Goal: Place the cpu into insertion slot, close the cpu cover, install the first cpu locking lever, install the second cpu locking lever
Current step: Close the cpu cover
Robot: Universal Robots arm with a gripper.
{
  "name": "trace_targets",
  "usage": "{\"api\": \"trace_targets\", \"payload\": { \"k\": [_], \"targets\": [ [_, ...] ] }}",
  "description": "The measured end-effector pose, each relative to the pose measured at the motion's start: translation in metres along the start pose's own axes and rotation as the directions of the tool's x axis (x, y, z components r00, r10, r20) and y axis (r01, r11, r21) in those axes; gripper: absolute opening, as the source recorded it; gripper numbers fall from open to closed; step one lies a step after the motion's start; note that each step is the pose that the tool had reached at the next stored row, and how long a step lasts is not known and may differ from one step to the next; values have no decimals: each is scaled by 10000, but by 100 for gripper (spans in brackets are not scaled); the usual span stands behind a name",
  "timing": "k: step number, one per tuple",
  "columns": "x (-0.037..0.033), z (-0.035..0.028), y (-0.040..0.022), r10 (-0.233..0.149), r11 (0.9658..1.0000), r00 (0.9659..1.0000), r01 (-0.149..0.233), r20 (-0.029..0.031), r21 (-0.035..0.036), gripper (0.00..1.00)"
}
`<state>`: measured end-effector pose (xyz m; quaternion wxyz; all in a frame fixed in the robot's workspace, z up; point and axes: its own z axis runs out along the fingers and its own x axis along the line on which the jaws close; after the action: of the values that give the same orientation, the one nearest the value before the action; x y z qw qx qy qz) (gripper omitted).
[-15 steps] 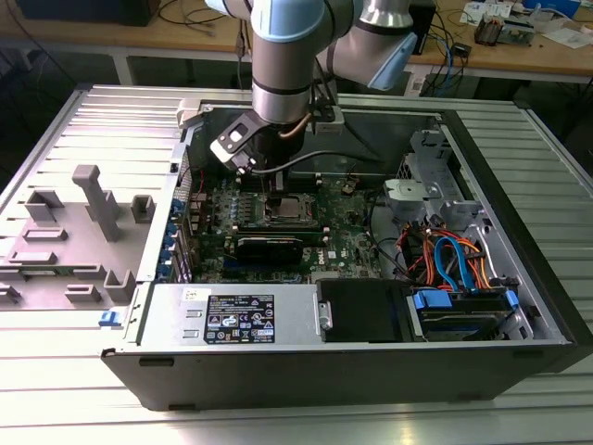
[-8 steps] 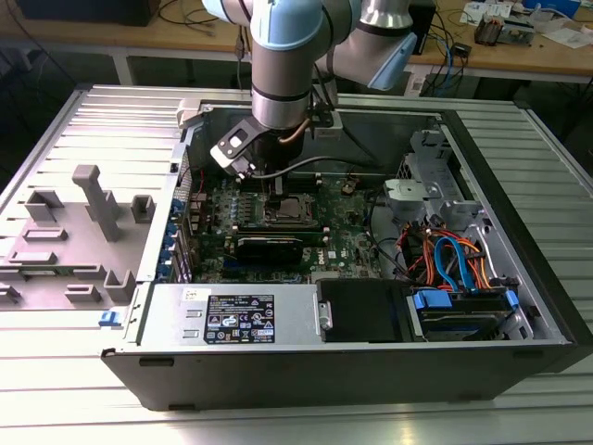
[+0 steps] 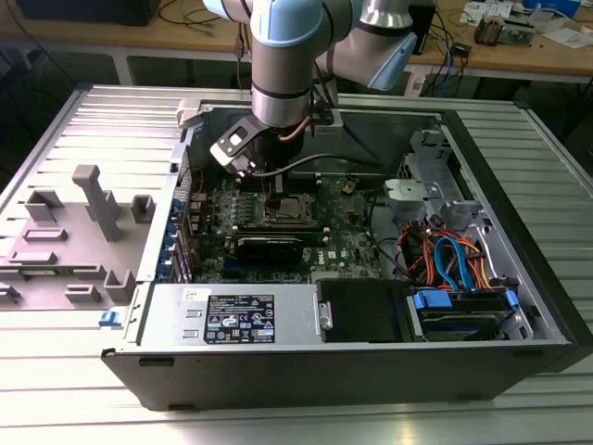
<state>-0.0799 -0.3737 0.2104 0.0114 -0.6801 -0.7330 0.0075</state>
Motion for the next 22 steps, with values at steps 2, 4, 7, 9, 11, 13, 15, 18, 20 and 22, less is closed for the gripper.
{"api": "trace_targets", "payload": {
  "k": [2, 4, 7, 9, 11, 13, 15, 18, 20, 22],
  "targets": [
    [-2, -3, 22, -3, 10000, 10000, 3, 33, 3, 11],
    [-5, -4, 63, -3, 10000, 10000, 2, 86, 8, 11],
    [-12, -4, 155, -2, 10000, 9999, 2, 104, 9, 11],
    [-16, -3, 207, -2, 10000, 9999, 2, 107, 8, 11],
    [-17, -4, 212, -1, 10000, 9999, 0, 109, 10, 11],
    [-16, -4, 214, -1, 10000, 9999, 1, 108, 9, 11],
    [-18, -4, 231, -1, 10000, 9999, 1, 108, 9, 11],
    [-18, -4, 232, -1, 10000, 9999, 1, 108, 9, 11],
    [-18, -4, 233, -1, 10000, 9999, 1, 108, 10, 11],
    [-18, -4, 234, -2, 10000, 9999, 2, 108, 9, 11]
  ]
}}
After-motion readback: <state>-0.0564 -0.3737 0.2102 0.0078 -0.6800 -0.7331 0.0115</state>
